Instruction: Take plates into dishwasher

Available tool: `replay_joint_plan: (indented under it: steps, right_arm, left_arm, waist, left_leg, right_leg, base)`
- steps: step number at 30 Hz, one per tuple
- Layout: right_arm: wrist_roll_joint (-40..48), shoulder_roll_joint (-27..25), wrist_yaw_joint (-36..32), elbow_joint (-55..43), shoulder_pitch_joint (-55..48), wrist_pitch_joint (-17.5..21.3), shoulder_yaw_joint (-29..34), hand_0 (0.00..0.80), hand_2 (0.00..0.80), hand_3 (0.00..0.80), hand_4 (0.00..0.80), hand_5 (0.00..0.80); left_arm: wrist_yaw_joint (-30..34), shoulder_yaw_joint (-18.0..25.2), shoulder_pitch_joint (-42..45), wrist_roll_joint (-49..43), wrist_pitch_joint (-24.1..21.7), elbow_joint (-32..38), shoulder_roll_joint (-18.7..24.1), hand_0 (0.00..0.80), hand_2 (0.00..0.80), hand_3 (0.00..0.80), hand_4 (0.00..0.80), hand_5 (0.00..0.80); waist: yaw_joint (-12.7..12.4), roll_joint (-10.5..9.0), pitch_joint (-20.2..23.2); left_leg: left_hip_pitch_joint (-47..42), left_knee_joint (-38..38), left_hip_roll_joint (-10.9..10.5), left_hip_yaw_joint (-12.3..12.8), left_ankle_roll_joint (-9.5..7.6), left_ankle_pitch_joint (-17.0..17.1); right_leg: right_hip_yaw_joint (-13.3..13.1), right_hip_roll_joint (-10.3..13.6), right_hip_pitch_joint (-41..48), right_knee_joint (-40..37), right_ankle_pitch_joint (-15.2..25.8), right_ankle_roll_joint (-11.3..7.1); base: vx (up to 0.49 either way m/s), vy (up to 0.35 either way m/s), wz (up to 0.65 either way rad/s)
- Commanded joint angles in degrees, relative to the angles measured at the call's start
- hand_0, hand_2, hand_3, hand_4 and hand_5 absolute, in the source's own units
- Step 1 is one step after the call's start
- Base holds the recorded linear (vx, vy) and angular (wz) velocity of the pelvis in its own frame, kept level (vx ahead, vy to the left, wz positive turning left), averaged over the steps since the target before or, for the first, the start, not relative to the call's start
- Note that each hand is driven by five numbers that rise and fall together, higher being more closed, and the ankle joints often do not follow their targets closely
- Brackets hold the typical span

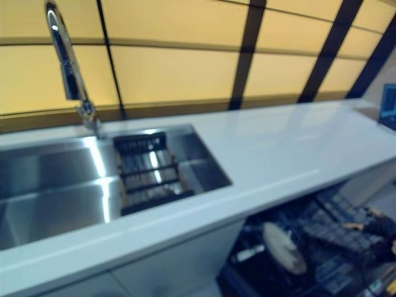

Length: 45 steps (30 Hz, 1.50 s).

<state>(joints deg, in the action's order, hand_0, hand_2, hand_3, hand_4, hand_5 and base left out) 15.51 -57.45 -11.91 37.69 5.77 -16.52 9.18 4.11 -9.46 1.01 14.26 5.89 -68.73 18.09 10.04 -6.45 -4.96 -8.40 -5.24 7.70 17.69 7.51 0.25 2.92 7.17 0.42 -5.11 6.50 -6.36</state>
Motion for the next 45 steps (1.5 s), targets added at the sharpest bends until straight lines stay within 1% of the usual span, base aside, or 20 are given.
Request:
replay_joint_plan:
  steps: [1, 8, 12, 13, 15, 19, 21, 24, 25, 27, 28, 30, 32, 33, 35, 37, 38, 40, 43, 45]
  right_arm:
    - [2.6, -1.5, 2.0, 5.2, 4.1, 1.0, 4.2, 0.000, 0.000, 0.000, 0.000, 0.000]
    - [5.2, 2.3, 6.5, 12.0, 0.4, 1.4, 8.8, 0.000, 0.000, 0.000, 0.000, 0.000]
    - [5.0, 3.6, 8.1, 13.3, -1.4, 2.1, 10.0, 0.000, 0.000, 0.000, 0.000, 0.000]
    - [4.3, 3.9, 7.7, 13.0, -2.3, 3.0, 10.5, 0.000, 0.000, 0.000, 0.000, 0.000]
    - [4.9, 4.0, 7.3, 9.8, -3.8, 4.4, 11.2, 0.000, 0.000, 0.000, 0.000, 0.000]
    - [7.2, 4.0, 7.2, 4.3, -2.4, 5.2, 10.3, 0.000, 0.000, 0.000, 0.000, 0.000]
    - [9.5, 4.2, 6.2, 0.1, -0.3, 6.6, 8.4, 0.000, 0.000, 0.000, 0.000, 0.000]
    - [10.9, 4.9, 6.4, -4.8, 2.8, 8.3, 4.9, 0.000, 0.000, 0.000, 0.000, 0.000]
    - [11.1, 5.2, 6.7, -5.6, 4.7, 9.4, 3.1, 0.000, 0.000, 0.000, 0.000, 0.000]
    - [10.6, 5.2, 6.9, -5.6, 5.8, 9.8, 2.4, 0.000, 0.000, 0.000, 0.000, 0.000]
    - [10.3, 5.2, 7.3, -5.0, 6.5, 10.7, 1.6, 0.000, 0.000, 0.000, 0.000, 0.000]
    - [9.7, 3.8, 8.1, -2.6, 7.5, 11.8, 1.3, 0.000, 0.000, 0.000, 0.000, 0.000]
    - [10.0, 3.0, 8.6, -1.2, 8.4, 11.5, 1.3, 0.000, 0.000, 0.000, 0.000, 0.000]
    - [9.8, 1.6, 9.4, 0.9, 9.5, 10.8, 1.4, 0.000, 0.000, 0.000, 0.000, 0.000]
    - [9.7, 1.1, 9.7, 1.3, 9.9, 10.3, 1.4, 0.000, 0.000, 0.000, 0.000, 0.000]
    - [8.2, -0.3, 11.0, 3.2, 10.6, 8.9, 2.4, 0.000, 0.000, 0.000, 0.000, 0.000]
    - [7.5, -0.4, 12.3, 3.7, 10.7, 8.8, 2.5, 0.000, 0.000, 0.000, 0.000, 0.000]
    - [7.6, -0.6, 12.6, 4.1, 11.0, 8.6, 2.4, 0.000, 0.000, 0.000, 0.000, 0.000]
    - [7.3, -2.4, 13.5, 5.4, 11.5, 7.9, 2.6, 0.000, 0.000, 0.000, 0.000, 0.000]
    - [7.7, -3.5, 13.9, 7.0, 10.0, 8.3, 4.4, 0.000, 0.000, 0.000, 0.000, 0.000]
  left_arm:
    - [-1.1, 1.3, -3.1, -2.5, 0.7, -4.4, 0.5, 0.000, 0.000, 0.000, 0.000, 0.000]
    - [-3.5, 1.6, -3.2, -6.7, 4.4, -9.1, 1.8, 0.000, 0.000, 0.000, 0.000, 0.000]
    - [-3.4, 0.7, -4.5, -9.6, 5.2, -10.5, 2.6, 0.000, 0.000, 0.000, 0.000, 0.000]
    - [-3.3, 0.1, -4.9, -10.2, 6.2, -10.3, 2.8, 0.000, 0.000, 0.000, 0.000, 0.000]
    - [-2.5, -0.4, -4.9, -12.8, 8.3, -10.0, 3.4, 0.000, 0.000, 0.000, 0.000, 0.000]
    - [-2.1, -0.7, -4.5, -13.1, 10.6, -9.2, 4.2, 0.000, 0.000, 0.000, 0.000, 0.000]
    - [-1.9, -1.3, -4.3, -12.2, 12.3, -8.4, 4.3, 0.000, 0.000, 0.000, 0.000, 0.000]
    - [-2.5, -1.8, -4.2, -10.4, 12.9, -7.7, 3.6, 0.000, 0.000, 0.000, 0.000, 0.000]
    - [-3.3, -1.9, -4.5, -9.7, 12.6, -7.3, 2.9, 0.000, 0.000, 0.000, 0.000, 0.000]
    - [-3.8, -1.6, -4.7, -9.4, 12.3, -7.1, 2.4, 0.000, 0.000, 0.000, 0.000, 0.000]
    - [-4.5, -1.7, -5.1, -9.1, 12.2, -7.0, 1.8, 0.000, 0.000, 0.000, 0.000, 0.000]
    - [-7.2, -1.7, -5.6, -9.0, 12.2, -6.7, 1.2, 0.000, 0.000, 0.000, 0.000, 0.000]
    - [-8.2, -1.6, -6.1, -8.6, 12.1, -7.0, 1.2, 0.000, 0.000, 0.000, 0.000, 0.000]
    - [-9.1, -1.7, -6.7, -8.2, 12.3, -7.2, 0.9, 0.000, 0.000, 0.000, 0.000, 0.000]
    - [-9.3, -1.8, -6.7, -8.1, 12.2, -7.3, 0.6, 0.000, 0.000, 0.000, 0.000, 0.000]
    - [-9.9, -2.2, -5.9, -7.6, 11.8, -7.7, -0.8, 0.000, 0.000, 0.000, 0.000, 0.000]
    - [-9.5, -2.3, -5.4, -7.8, 11.8, -7.8, -1.2, 0.000, 0.000, 0.000, 0.000, 0.000]
    - [-9.1, -2.5, -4.8, -7.4, 11.8, -7.8, -1.6, 0.000, 0.000, 0.000, 0.000, 0.000]
    - [-6.7, -2.6, -4.2, -8.7, 11.5, -7.8, -1.9, 0.000, 0.000, 0.000, 0.000, 0.000]
    - [-6.1, -3.7, -4.1, -10.0, 11.3, -7.7, -2.4, 0.000, 0.000, 0.000, 0.000, 0.000]
  waist:
    - [-1.8, -0.83, 1.0]
    - [-2.4, -1.16, 0.7]
    - [-1.5, -1.15, 0.4]
    - [-1.1, -1.25, 0.2]
    - [-0.3, -1.55, -0.8]
    - [-1.0, -0.83, -1.7]
    - [-2.4, 0.04, -1.6]
    - [-4.0, 1.78, -0.4]
    - [-4.9, 1.61, 0.4]
    - [-5.5, 1.06, 1.0]
    - [-6.1, 0.34, 1.4]
    - [-8.1, -0.67, 1.9]
    - [-8.8, -0.86, 1.7]
    - [-9.6, -0.81, 1.4]
    - [-9.7, -0.66, 1.1]
    - [-10.2, -0.25, 0.3]
    - [-10.8, -0.03, -0.2]
    - [-11.2, 0.11, -0.7]
    - [-9.6, 0.14, -1.2]
    - [-7.5, -1.11, -0.9]
  left_leg:
    - [-1.3, 0.3, -0.5, -0.9, -3.41, -2.6]
    - [-1.0, 0.3, -1.2, -1.4, -3.97, -2.7]
    - [-0.8, 0.5, -1.6, -0.9, -4.50, -2.7]
    - [-0.8, 0.7, -1.9, -0.8, -4.65, -2.8]
    - [-1.6, 0.9, -2.3, -0.9, -4.01, -3.2]
    - [-0.8, 0.8, -2.0, -0.3, -4.26, -2.1]
    - [0.8, 0.6, -1.8, 0.0, -4.98, -0.8]
    - [3.8, 0.8, -1.1, -0.9, -6.04, 0.8]
    - [5.5, 1.6, -1.5, -1.9, -6.64, 1.3]
    - [6.9, 2.6, -2.0, -2.7, -6.92, 1.4]
    - [8.6, 4.2, -2.4, -4.1, -7.06, 1.1]
    - [11.8, 7.4, -1.9, -5.3, -6.57, 0.8]
    - [13.5, 8.7, -1.2, -5.9, -5.66, 1.3]
    - [14.7, 8.1, 0.1, -6.1, -3.92, 3.5]
    - [14.9, 7.4, 0.6, -6.0, -3.33, 4.6]
    - [16.6, 3.1, 2.3, -3.8, -1.24, 9.9]
    - [18.5, 1.9, 2.8, -3.9, -0.37, 12.1]
    - [19.7, 2.0, 3.1, -4.8, 0.17, 12.9]
    - [17.3, 10.0, 4.0, -2.7, -0.10, 11.0]
    - [14.2, 17.2, 3.3, -1.2, -1.19, 5.3]
  right_leg:
    - [-0.5, 2.2, 0.1, 0.7, 0.5, -4.43]
    - [0.4, 3.7, -0.8, 0.9, 2.2, -5.74]
    - [0.1, 4.4, -2.2, 2.3, 2.9, -6.45]
    - [-0.2, 4.8, -3.2, 2.8, 3.8, -6.81]
    - [0.0, 6.6, -6.5, 3.9, 9.4, -7.97]
    - [1.3, 6.4, -8.3, 9.1, 10.0, -7.91]
    - [2.0, 6.1, -7.3, 14.2, 8.3, -7.17]
    - [0.4, 2.7, -5.0, 20.2, 1.9, -5.05]
    - [-1.0, 0.1, -2.4, 20.8, -2.0, -4.36]
    - [-2.2, -1.1, 0.2, 19.4, -4.0, -3.62]
    - [-3.4, -2.0, 2.0, 17.3, -5.3, -2.68]
    - [-2.4, -3.5, 5.7, 13.0, -10.6, -0.03]
    - [-2.0, -4.5, 6.7, 12.0, -12.4, 1.10]
    - [-1.3, -5.7, 7.9, 10.8, -13.9, 2.28]
    - [-1.0, -6.1, 8.3, 10.4, -14.0, 2.70]
    - [-0.1, -7.2, 10.4, 7.6, -13.5, 3.54]
    - [0.4, -7.3, 11.3, 6.4, -13.0, 3.60]
    - [0.8, -7.3, 11.1, 6.0, -12.5, 3.57]
    - [3.7, -6.3, 8.4, 5.5, -10.5, 4.44]
    - [5.8, -4.5, 6.6, 5.6, -9.2, 4.75]
  base:
    - [-0.033, 0.028, 0.00]
    - [-0.020, 0.020, 0.00]
    - [-0.008, 0.047, 0.00]
    - [0.000, 0.000, 0.00]
    - [-0.013, -0.025, -0.05]
    - [-0.157, -0.015, -0.25]
    - [-0.335, -0.020, -0.57]
    - [-0.333, -0.035, -0.22]
    - [-0.259, -0.106, -0.19]
    - [-0.199, -0.118, -0.24]
    - [-0.234, -0.213, -0.23]
    - [-0.289, -0.273, -0.14]
    - [-0.186, -0.235, 0.32]
    - [-0.184, -0.243, 0.39]
    - [-0.132, -0.141, 0.47]
    - [-0.205, -0.175, 0.44]
    - [-0.168, -0.136, 0.23]
    - [-0.178, -0.100, 0.17]
    - [-0.341, -0.037, 0.20]
    - [-0.339, -0.002, 0.37]
